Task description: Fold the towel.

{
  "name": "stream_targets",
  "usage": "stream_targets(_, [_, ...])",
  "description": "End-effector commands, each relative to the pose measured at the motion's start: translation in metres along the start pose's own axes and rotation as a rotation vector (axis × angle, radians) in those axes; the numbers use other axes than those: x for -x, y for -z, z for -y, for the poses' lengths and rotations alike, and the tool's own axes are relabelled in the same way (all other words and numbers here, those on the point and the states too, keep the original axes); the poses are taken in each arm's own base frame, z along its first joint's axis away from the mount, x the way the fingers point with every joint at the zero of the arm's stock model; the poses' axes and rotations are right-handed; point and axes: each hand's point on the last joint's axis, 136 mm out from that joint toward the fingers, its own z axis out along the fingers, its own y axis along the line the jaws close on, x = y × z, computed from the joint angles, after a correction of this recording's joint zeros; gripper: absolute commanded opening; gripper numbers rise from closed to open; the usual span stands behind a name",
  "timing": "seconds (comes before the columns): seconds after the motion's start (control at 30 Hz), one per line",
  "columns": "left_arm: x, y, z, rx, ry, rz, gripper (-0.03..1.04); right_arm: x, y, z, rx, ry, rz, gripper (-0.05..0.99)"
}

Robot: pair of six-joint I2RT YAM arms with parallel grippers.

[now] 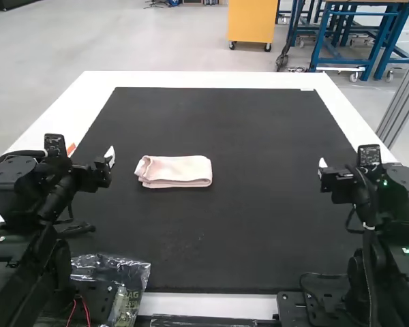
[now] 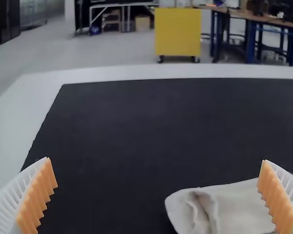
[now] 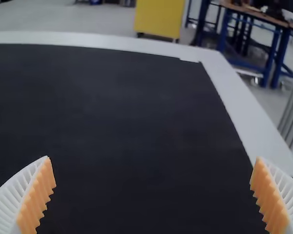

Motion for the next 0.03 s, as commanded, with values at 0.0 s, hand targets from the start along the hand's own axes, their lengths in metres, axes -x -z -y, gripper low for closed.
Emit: stream_targets(0.0, [-0.0016,-0.0002,-0.0040,0.020,-0.014,0.001,0.97,-0.0046,0.0003,-0.0101,0.056,0.008,-0.010,0.91])
